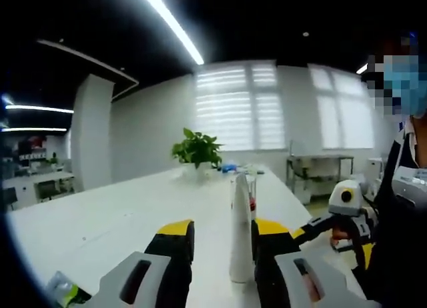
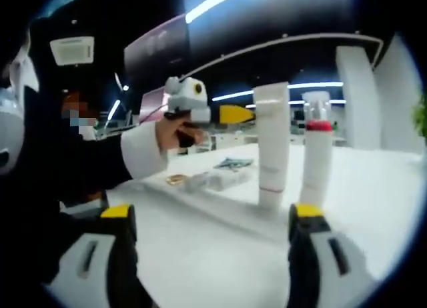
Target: Arrange the skincare products in the storage area until every visible bottle or jar stands upright without overlapping.
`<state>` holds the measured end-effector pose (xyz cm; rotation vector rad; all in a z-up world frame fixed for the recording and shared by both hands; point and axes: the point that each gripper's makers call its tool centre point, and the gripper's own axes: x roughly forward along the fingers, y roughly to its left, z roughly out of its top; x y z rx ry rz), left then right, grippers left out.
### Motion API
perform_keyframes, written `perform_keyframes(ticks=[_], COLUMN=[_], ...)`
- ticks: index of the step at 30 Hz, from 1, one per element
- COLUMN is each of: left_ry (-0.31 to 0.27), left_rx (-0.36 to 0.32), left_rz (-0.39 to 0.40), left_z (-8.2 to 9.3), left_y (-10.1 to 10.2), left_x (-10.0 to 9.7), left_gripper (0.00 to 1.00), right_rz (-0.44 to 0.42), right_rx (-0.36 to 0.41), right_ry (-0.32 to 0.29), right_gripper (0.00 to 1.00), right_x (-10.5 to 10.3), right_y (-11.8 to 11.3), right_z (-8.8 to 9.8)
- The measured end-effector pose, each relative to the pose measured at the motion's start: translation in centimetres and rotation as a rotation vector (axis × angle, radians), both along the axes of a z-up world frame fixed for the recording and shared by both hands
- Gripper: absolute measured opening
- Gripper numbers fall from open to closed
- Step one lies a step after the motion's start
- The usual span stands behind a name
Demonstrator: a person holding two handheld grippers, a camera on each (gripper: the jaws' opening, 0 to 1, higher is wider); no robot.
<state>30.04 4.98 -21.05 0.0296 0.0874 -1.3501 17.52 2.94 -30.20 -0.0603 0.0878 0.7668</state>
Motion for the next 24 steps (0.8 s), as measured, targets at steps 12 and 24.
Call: perform_keyframes(ticks=[12,24], left_ry=[0.102,0.232], left_rx=[0.034,0.065], left_rz=[0.111,0.219], left_z=[-1.3,-3.9], left_y=[3.8,8.3], left_x=[0.9,1.2], left_gripper=[0.27,0.27], right_rz=[0.081,0.156], right_rx=[-0.001,-0.031], right_ry=[0.015,0.040], right_gripper=[0.83,0.73], right_x=[0.3,1.9], right_y=[2.8,5.6], right_z=[0.7,1.0])
